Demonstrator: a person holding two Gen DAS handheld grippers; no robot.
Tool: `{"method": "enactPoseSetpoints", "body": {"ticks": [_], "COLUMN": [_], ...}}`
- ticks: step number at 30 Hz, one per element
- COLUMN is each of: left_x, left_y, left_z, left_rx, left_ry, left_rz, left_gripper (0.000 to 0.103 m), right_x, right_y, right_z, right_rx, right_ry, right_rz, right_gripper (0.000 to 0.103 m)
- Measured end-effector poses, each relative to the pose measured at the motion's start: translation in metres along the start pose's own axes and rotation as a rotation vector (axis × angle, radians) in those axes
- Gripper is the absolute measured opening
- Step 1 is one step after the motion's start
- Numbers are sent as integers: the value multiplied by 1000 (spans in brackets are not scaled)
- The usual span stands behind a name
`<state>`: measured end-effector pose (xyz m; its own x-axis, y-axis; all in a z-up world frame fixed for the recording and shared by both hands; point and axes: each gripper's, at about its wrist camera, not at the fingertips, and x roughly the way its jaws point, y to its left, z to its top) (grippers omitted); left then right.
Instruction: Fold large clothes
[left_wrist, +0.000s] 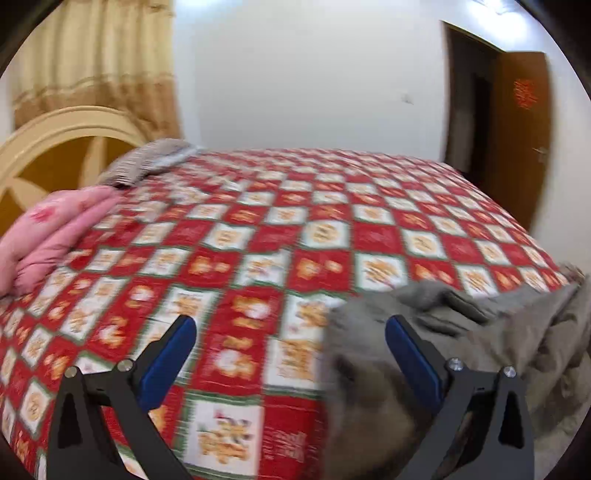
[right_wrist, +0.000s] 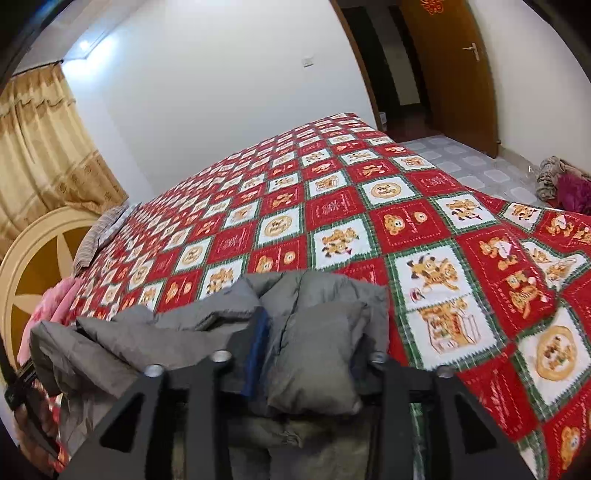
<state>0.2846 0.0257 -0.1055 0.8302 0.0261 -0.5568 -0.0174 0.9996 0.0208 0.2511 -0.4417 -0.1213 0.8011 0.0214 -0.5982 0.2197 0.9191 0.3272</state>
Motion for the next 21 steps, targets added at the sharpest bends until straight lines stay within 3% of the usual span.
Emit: {"method": "enactPoseSetpoints", "body": {"ticks": [2, 7, 10, 12, 16, 18, 21], "left_x": [-5, -11, -18, -24, -30, -32, -28], "left_y": [6, 8, -13, -33, -69, -85, -110], "left_z": [5, 21, 20, 16, 11, 7, 1], "left_rx": [-55, -157, -128, -93, -13, 9, 87], "left_ry": [-27, -52, -66, -88, -106, -108, -110], "left_rz": [105, 275, 237, 223, 202, 158, 145], "left_gripper": [103, 103, 103, 103, 103, 103, 103], "right_x": [7, 13, 0, -10, -36, -47, -52], "right_y": [3, 7, 21, 33, 58, 71, 92], "right_z": [5, 20, 23, 22, 19, 14, -4], "right_rx": [20, 60, 1, -56, -158, -200, -247], "right_ry": [-25, -94, -173, -228, -321, -336, -280], "right_rz": [-10, -78, -148, -176, -204, -188, -90], "right_gripper": [74, 75, 76, 82, 85, 86, 86]}}
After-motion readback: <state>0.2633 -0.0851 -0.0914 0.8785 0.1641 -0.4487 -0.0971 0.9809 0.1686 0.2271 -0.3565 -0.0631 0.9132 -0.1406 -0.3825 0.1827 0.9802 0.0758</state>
